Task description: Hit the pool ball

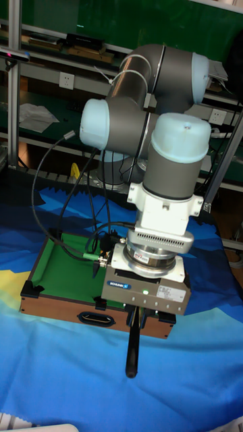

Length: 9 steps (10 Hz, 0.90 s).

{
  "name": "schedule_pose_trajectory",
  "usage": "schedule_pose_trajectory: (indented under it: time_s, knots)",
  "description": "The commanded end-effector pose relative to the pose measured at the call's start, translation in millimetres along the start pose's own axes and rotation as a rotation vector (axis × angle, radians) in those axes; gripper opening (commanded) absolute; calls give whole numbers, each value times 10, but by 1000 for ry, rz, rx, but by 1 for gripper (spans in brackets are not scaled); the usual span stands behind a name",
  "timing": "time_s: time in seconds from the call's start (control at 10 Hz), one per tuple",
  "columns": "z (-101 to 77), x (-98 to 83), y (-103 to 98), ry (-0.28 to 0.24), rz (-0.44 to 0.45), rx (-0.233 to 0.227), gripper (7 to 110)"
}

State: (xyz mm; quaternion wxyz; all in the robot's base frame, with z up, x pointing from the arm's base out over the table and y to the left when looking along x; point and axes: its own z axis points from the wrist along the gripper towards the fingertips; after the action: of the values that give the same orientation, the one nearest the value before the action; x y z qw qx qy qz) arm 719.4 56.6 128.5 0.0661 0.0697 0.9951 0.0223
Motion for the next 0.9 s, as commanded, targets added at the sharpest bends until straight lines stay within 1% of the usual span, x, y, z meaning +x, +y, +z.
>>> schedule_pose_trajectory:
  time_s: [0.0,0.2,0.3,0.4,0.5,0.7,0.8]
  knots:
    - [-177,115,49,13,3,-10,7]
    - [-248,143,60,7,3,-11,7]
    - [-270,174,56,6,-7,-5,7]
    - [-275,223,42,10,-27,13,7]
    - [-252,255,14,6,-61,40,7]
    - [-135,323,80,-11,-105,36,7]
    - [-76,355,94,-16,-111,33,7]
